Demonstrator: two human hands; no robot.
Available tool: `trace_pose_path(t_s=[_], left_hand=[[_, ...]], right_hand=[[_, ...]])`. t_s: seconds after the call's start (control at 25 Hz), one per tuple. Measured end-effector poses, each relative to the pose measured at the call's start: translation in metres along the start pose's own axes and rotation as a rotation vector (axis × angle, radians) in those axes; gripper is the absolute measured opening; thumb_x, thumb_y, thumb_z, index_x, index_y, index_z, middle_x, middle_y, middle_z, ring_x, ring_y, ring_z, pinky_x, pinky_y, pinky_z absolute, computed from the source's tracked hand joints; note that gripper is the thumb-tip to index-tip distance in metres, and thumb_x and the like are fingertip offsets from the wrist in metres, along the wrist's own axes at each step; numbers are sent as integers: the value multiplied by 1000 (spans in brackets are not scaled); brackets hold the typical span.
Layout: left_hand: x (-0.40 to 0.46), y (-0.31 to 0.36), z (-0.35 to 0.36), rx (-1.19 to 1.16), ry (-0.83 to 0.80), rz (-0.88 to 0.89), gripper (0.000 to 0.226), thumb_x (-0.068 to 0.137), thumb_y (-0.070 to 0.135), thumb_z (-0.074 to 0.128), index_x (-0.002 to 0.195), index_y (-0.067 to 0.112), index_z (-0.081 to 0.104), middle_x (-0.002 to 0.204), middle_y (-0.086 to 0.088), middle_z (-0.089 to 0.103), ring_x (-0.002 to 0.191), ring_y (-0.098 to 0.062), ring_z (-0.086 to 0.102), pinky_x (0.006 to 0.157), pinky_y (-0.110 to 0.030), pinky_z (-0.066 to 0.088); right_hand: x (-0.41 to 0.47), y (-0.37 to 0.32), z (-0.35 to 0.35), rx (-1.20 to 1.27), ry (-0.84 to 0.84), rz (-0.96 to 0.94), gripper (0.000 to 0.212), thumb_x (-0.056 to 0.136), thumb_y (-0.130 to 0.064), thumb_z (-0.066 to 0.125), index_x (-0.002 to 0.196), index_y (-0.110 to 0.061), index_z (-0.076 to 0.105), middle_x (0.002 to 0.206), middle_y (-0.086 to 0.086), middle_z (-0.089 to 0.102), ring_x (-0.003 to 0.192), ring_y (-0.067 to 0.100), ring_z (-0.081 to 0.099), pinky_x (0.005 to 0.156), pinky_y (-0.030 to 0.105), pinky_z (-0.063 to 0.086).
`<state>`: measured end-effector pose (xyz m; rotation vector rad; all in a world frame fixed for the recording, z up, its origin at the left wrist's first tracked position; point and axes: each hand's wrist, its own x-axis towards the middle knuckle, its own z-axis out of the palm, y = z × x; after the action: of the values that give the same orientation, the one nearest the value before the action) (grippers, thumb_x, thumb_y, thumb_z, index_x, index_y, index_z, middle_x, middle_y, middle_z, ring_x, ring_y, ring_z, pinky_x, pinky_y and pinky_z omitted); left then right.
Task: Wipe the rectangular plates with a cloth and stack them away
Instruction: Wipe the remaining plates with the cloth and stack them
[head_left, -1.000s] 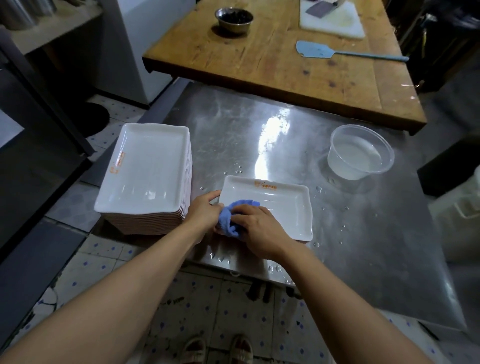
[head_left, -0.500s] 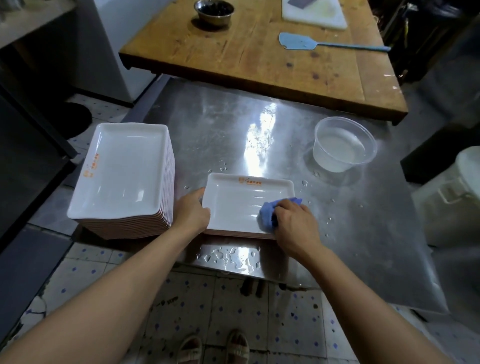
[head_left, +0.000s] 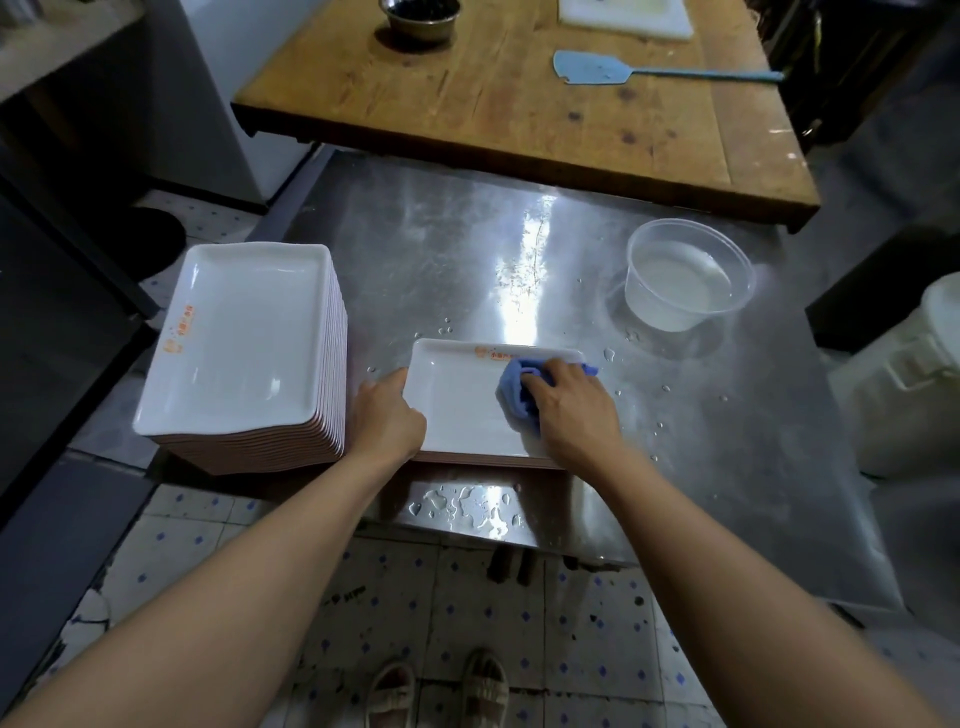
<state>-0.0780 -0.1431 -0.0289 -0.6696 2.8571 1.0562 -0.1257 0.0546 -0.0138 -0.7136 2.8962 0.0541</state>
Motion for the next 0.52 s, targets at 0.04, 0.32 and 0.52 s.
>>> trace_pose_path(t_s=[0.04, 0.32, 0.52], left_hand=[[-1, 1, 0, 10, 7, -18, 49, 73, -7, 46, 116, 9, 62, 120, -17, 55, 112, -35, 47, 90, -36, 43], [-5, 6, 1, 53, 27, -80, 45, 75, -4, 46, 114, 11, 61, 121, -14, 55, 110, -35, 49, 80, -31, 40], [-16, 9, -2, 168, 27, -94, 47, 80, 4, 53, 126, 17, 47, 123, -16, 42, 109, -38, 47, 86, -40, 42]], right_hand=[[-6, 3, -2, -26, -2, 17, 36, 92, -20, 45, 128, -17, 48, 130, 7, 45, 118, 27, 44, 94, 35, 34], [-57, 1, -7, -7, -10, -32, 23, 92, -16, 41, 109, -16, 56, 110, 4, 56, 106, 24, 48, 87, 34, 28], [-71, 12, -17, 210, -64, 117, 22, 84, -9, 54, 106, -11, 54, 109, 11, 55, 99, 30, 51, 75, 35, 37]])
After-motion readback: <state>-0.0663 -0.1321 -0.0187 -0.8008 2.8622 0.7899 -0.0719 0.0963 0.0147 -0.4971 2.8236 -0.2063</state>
